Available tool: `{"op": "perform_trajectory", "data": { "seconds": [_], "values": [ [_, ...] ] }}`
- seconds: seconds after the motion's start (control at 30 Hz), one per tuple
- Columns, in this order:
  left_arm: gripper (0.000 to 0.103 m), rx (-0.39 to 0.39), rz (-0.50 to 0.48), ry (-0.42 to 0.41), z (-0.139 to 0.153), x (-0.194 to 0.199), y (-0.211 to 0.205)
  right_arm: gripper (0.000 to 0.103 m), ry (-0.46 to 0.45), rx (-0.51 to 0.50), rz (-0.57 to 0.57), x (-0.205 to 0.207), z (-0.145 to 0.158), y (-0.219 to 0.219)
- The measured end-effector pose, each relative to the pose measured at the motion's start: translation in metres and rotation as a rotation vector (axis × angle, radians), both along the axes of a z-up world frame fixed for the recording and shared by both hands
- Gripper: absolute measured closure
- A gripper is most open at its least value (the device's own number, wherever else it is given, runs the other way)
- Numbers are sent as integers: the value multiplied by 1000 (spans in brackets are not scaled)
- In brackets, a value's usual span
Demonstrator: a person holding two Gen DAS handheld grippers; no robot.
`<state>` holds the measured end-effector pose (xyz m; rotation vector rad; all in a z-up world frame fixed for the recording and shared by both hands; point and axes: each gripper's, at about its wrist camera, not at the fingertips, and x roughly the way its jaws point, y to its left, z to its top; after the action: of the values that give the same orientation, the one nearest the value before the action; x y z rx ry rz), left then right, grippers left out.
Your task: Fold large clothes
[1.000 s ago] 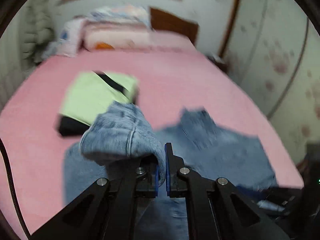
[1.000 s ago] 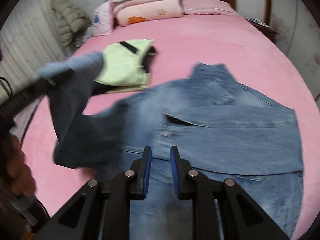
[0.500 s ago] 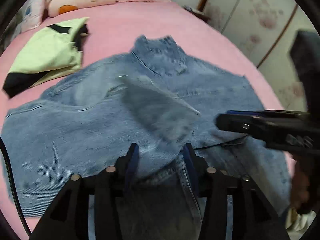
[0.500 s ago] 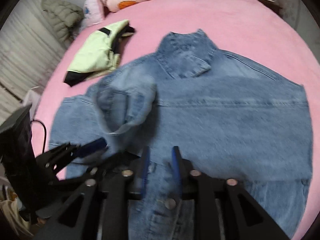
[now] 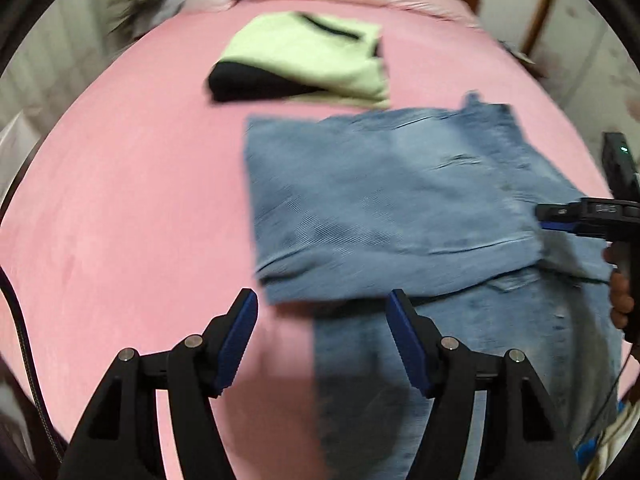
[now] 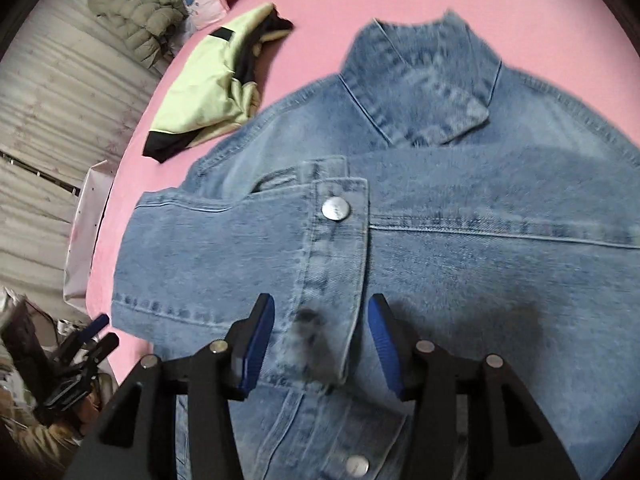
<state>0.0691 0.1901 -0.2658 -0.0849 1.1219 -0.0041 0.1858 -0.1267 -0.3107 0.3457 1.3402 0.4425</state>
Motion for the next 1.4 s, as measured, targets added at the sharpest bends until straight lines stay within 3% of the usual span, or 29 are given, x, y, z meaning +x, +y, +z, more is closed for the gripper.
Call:
{"op": "perform_trajectory", "data": {
  "seconds": [0.2,0.4,0.47,0.5,0.6,0.7,0.9,0.97,1.1,1.2,1.4],
  "values": [
    [38,28,25,38,-39,7,-1,54,25,81,-32,26,-33,-5],
    [38,24,58,-8,-49,24,-7,55,-3,158,23,48,-41,7],
    [38,21,88,-22,-50,30,-6,63,-6,164,54,51,-40,12],
    [38,18,100,-25,-50,33,-6,78,-12,176,71,53,-38,14],
    [45,15,141,-29,-51,41,-4,85,-42,167,105,51,-31,19],
    [53,4,174,-34,-48,42,-1,91,-86,135,107,46,-13,21],
    [59,36,187,-48,-39,45,-4,93,-356,40,85,17,84,21],
    [71,27,184,-35,-40,49,-6,93,-430,-6,49,8,111,15],
    [74,24,198,-22,-45,56,-9,93,-509,-114,-64,-2,138,-8],
    [78,23,187,-20,-46,58,-15,93,-467,-179,-138,-6,128,-30],
    [83,56,101,10,-51,56,-30,93,-293,-301,-228,-11,67,-59]
  ]
}}
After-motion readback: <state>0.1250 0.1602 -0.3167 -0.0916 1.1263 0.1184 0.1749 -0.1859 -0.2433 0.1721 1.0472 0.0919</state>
